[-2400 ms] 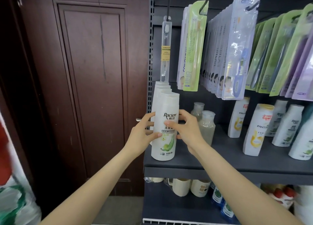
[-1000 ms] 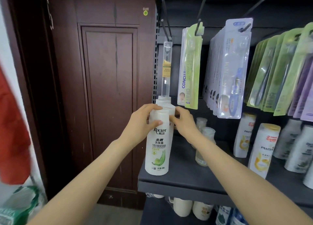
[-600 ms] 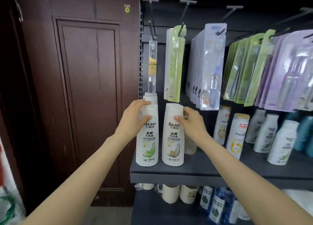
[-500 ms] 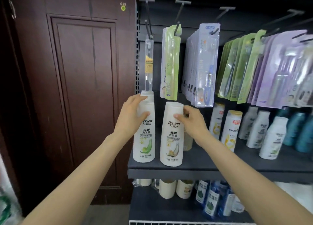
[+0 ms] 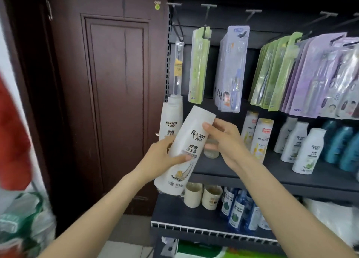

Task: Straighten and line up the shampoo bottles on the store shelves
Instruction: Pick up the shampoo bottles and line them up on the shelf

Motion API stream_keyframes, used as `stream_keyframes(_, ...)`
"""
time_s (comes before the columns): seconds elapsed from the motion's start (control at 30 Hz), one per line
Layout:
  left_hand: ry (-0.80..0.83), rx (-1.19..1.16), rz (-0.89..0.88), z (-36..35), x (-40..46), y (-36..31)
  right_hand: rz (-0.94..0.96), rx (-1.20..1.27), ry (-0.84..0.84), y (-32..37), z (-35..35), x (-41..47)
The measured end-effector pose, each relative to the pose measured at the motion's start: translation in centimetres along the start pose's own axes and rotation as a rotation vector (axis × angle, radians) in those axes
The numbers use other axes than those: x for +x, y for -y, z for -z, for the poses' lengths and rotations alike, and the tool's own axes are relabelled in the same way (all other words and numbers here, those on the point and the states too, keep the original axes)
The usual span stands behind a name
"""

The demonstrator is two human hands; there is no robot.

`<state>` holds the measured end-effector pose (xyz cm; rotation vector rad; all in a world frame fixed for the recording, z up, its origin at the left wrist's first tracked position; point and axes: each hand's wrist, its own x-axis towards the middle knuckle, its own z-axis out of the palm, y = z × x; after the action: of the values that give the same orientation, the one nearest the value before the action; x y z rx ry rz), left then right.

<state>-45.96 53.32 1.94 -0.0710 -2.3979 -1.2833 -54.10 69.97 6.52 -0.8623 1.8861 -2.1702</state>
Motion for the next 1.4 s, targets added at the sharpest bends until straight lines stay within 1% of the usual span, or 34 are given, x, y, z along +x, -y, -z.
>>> stream_keyframes(0.07, -0.116, 0.06, -0.007, 0.2, -1.5, -0.3, -0.003, 0.042, 0.007, -0.3, -1.0, -0.6)
stream_keyframes(0.13, -0.204, 0.141, -0.019, 0.6, -2.6, -0.5, -0.018, 0.061, -0.032, -0.6, -2.6, -1.1)
stream_keyframes(0.27, -0.276, 0.324, -0.042, 1.7, -4.0, -0.7, -0.08, -0.034, -0.146, -1.7, -6.7, -2.1)
stream_keyframes(0.37, -0.334, 0.522, -0.067, 2.8, -4.9, -0.2, -0.096, -0.035, -0.215, -2.0, -9.5, -2.0)
stream_keyframes(0.43, -0.365, 0.587, -0.066, 3.9, -5.3, 0.7, -0.089, -0.028, -0.236, -2.0, -11.4, -1.5)
stream_keyframes(0.5, -0.349, 0.56, -0.063, 5.8, -5.6, 2.1, -0.082, -0.02, -0.224, -2.3, -13.3, -1.0)
stream_keyframes(0.53, -0.314, 0.511, -0.068, 7.0, -5.7, 2.8, -0.083, -0.001, -0.214, -2.5, -14.2, -0.7)
stream_keyframes(0.6, -0.19, 0.367, -0.07, 10.0, -5.9, 4.8, -0.088, 0.051, -0.205, -2.9, -15.8, -0.1)
stream_keyframes(0.7, 0.052, 0.244, 0.023, 14.7, -6.4, 7.9, -0.091, 0.14, -0.211, -3.3, -17.9, 0.8)
stream_keyframes(0.77, 0.133, 0.187, 0.06, 17.1, -6.6, 9.6, -0.074, 0.181, -0.19, -3.6, -19.1, 1.4)
stream_keyframes(0.83, 0.123, 0.165, 0.037, 18.9, -6.3, 11.0, -0.06, 0.201, -0.164, -4.0, -20.5, 1.9)
stream_keyframes(1.0, -0.01, 0.212, -0.032, 20.7, -5.8, 13.1, -0.016, 0.279, -0.149, -5.7, -23.2, 2.2)
stream_keyframes(1.13, -0.1, 0.326, -0.084, 21.4, -5.5, 14.1, -0.019, 0.341, -0.097, -6.2, -23.8, 2.3)
stream_keyframes(1.27, -0.153, 0.413, -0.11, 21.8, -5.4, 14.7, -0.038, 0.383, -0.02, -6.5, -24.0, 2.4)
stream_keyframes(1.4, -0.15, 0.449, -0.107, 22.0, -5.2, 14.9, -0.051, 0.402, -0.005, -6.8, -24.1, 2.4)
